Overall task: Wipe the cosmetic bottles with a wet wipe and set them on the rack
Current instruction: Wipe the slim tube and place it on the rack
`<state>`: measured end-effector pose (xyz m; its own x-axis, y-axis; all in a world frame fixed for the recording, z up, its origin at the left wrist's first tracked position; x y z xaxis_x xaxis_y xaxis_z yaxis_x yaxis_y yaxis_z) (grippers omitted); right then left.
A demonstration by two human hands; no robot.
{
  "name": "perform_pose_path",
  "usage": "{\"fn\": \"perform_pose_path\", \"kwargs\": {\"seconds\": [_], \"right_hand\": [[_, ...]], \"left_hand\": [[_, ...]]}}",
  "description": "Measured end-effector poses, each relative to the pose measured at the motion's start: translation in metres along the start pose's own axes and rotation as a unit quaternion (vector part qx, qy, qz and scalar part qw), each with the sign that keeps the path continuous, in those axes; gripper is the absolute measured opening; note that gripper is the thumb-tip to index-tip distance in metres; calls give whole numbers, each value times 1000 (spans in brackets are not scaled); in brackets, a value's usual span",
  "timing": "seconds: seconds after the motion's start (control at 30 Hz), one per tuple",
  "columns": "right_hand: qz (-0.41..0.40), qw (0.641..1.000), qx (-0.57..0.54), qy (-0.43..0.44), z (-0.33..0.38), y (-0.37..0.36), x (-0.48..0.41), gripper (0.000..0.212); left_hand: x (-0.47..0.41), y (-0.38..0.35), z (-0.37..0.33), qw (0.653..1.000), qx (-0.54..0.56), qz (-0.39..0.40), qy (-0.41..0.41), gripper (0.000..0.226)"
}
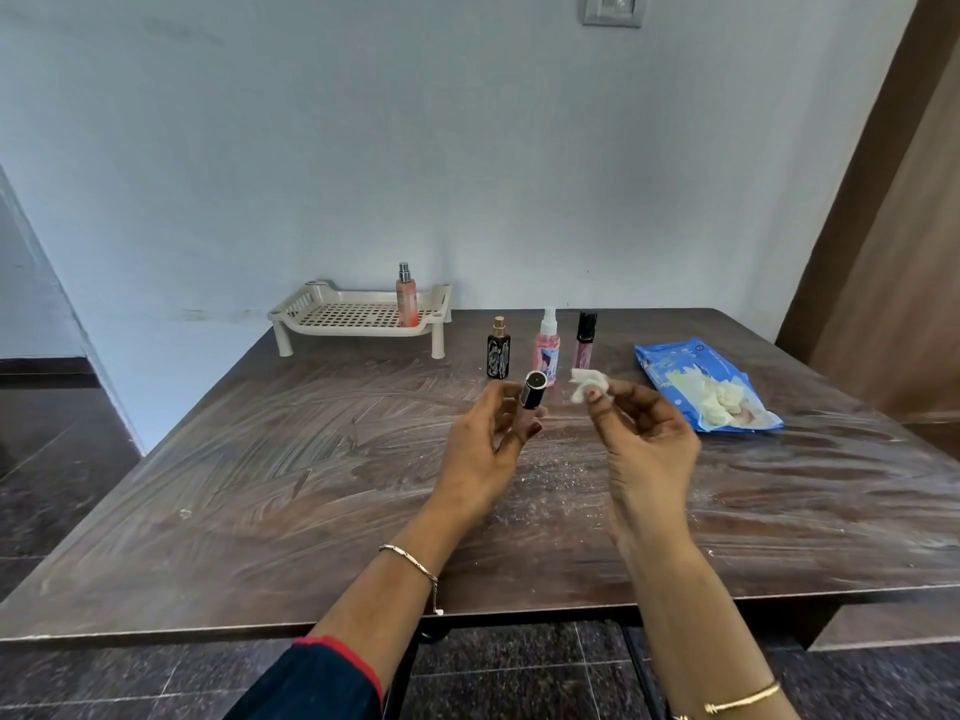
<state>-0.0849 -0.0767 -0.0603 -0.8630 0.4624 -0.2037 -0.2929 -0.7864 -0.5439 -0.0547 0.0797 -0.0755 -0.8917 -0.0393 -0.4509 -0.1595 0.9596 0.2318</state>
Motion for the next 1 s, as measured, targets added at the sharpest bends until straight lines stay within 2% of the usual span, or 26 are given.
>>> {"fn": "perform_pose_path", "kwargs": {"seconds": [0.1, 0.2, 0.3, 0.4, 0.57, 0.77, 0.93, 1.0], "right_hand": [[-17, 997, 30, 65, 12, 1, 0, 16], [52, 973, 148, 166, 26, -19, 7, 21], [132, 885, 346, 283, 26, -37, 20, 24], [156, 821, 422, 352, 25, -42, 30, 30], [160, 764, 448, 436, 31, -43, 36, 25], [173, 674, 474, 540, 32, -49, 45, 13], [165, 648, 461, 583, 33, -41, 54, 13], [184, 653, 464, 570, 32, -38, 53, 13]], "left_hand": [[0, 0, 4, 1000, -14, -3, 2, 24], [0, 1, 5, 1000, -24, -7, -6, 28], [2, 3, 4, 998, -50, -12, -20, 31], [3, 7, 2, 996, -78, -19, -49, 28], [5, 4, 3, 990, -122, -9, -72, 29], [7, 4, -3, 987, -138, -10, -84, 26], [6, 4, -2, 988, -134, -2, -76, 26], [4, 5, 2, 993, -106, -8, -51, 27]]}}
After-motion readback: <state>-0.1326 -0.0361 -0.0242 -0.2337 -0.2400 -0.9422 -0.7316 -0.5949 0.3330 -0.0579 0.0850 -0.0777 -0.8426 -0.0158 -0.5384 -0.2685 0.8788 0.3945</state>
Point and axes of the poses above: each hand's wrist, its own x-axis away from the middle knuckle, its own y-axis out of the back of the hand, z = x × y, the point moved 7 cm from there along -x, towards the middle knuckle, and after that the axes turned 4 degrees about -z, right-handed, at the moved point
